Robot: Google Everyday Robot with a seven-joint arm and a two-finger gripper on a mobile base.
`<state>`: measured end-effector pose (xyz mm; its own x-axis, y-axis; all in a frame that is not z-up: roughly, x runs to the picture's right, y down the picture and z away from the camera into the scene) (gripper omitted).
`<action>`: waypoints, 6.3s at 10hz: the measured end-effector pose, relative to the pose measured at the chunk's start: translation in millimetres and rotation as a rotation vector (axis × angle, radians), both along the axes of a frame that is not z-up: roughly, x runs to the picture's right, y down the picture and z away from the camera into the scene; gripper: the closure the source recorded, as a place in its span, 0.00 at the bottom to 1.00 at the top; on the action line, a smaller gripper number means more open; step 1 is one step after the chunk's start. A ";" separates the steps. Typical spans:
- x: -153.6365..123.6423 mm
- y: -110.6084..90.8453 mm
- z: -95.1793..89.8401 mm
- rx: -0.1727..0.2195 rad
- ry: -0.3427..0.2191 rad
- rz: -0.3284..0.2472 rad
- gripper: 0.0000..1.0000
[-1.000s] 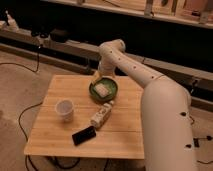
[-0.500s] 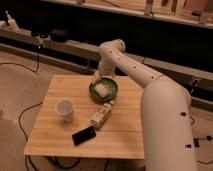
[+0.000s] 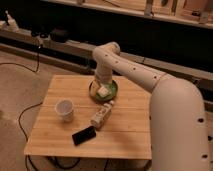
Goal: Place the eraser in the ceramic cup
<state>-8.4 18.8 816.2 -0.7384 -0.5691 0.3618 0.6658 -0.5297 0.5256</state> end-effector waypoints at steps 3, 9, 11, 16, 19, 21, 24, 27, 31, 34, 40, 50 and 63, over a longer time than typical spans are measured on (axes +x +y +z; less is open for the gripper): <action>-3.5 25.6 -58.9 -0.032 -0.101 -0.202 0.20; -3.9 30.2 -75.4 -0.039 -0.126 -0.239 0.20; -14.5 37.5 -71.3 -0.030 -0.233 -0.199 0.20; -16.0 51.2 -75.0 0.032 -0.496 -0.116 0.20; -19.6 51.3 -74.5 0.033 -0.506 -0.125 0.20; -34.7 56.9 -72.0 0.037 -0.575 -0.188 0.20; -83.7 79.2 -68.4 0.021 -0.751 -0.350 0.20; -104.0 108.7 -58.2 -0.045 -0.822 -0.415 0.20; -118.0 144.4 -50.3 -0.094 -0.887 -0.439 0.20; -116.1 142.9 -49.8 -0.090 -0.885 -0.435 0.20; -107.2 168.0 -54.8 -0.080 -1.004 -0.434 0.20; -83.4 224.4 -32.9 -0.101 -1.065 -0.599 0.20; -73.3 244.6 -11.6 -0.111 -1.045 -0.542 0.84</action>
<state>-81.7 263.5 804.5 -0.8407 -0.0936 -0.5333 -0.4123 -0.5277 0.7426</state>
